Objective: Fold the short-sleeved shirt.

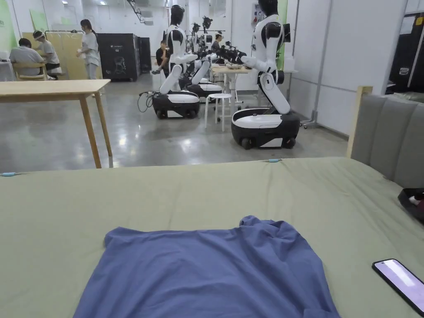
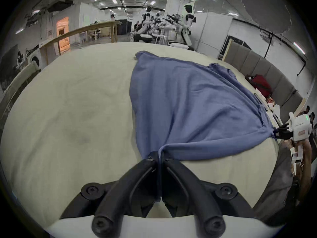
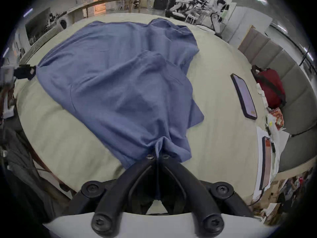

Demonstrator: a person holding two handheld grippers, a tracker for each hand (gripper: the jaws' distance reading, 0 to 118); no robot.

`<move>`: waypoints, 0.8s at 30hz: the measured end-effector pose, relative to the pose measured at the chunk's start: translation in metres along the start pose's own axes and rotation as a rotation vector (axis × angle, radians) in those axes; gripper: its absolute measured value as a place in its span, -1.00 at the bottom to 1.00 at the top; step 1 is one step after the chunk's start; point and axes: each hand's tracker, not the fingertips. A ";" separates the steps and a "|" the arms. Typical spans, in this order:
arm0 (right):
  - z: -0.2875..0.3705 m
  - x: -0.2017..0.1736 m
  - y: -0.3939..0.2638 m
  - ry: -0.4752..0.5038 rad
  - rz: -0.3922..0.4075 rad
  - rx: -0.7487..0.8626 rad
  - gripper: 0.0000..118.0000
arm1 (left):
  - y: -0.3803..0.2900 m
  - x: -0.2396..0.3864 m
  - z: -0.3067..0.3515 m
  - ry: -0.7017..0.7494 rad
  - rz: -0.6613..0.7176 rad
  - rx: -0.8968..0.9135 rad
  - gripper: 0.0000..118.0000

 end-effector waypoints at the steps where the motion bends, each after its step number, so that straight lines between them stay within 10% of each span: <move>1: 0.005 0.001 -0.002 0.004 -0.008 0.012 -0.95 | -0.001 0.000 0.001 0.001 0.002 0.003 -1.00; 3: 0.011 0.005 -0.007 0.026 -0.052 0.074 -0.38 | -0.002 -0.002 0.007 -0.015 0.030 0.016 -0.71; 5: 0.025 0.011 -0.014 0.029 -0.101 0.141 0.97 | 0.000 -0.005 0.018 -0.067 0.078 0.036 0.82; 6: 0.037 0.013 -0.018 0.043 -0.123 0.180 0.98 | -0.001 -0.004 0.024 -0.091 0.085 0.043 1.00; 12: 0.144 0.009 -0.063 0.126 -0.302 0.589 0.79 | -0.013 0.009 0.110 -0.108 0.104 0.299 0.86; 13: 0.158 -0.004 -0.066 0.166 -0.321 0.642 0.47 | -0.020 0.012 0.124 -0.132 0.127 0.354 0.57; 15: 0.173 -0.011 -0.076 0.196 -0.367 0.716 -0.79 | -0.031 0.018 0.139 -0.157 0.174 0.428 -0.62; 16: 0.177 -0.015 -0.078 0.175 -0.380 0.731 -1.00 | -0.035 0.019 0.140 -0.163 0.202 0.431 -1.00; 24: 0.161 -0.020 -0.063 0.196 -0.392 0.675 -1.00 | -0.018 0.031 0.101 -0.039 0.139 0.332 -1.00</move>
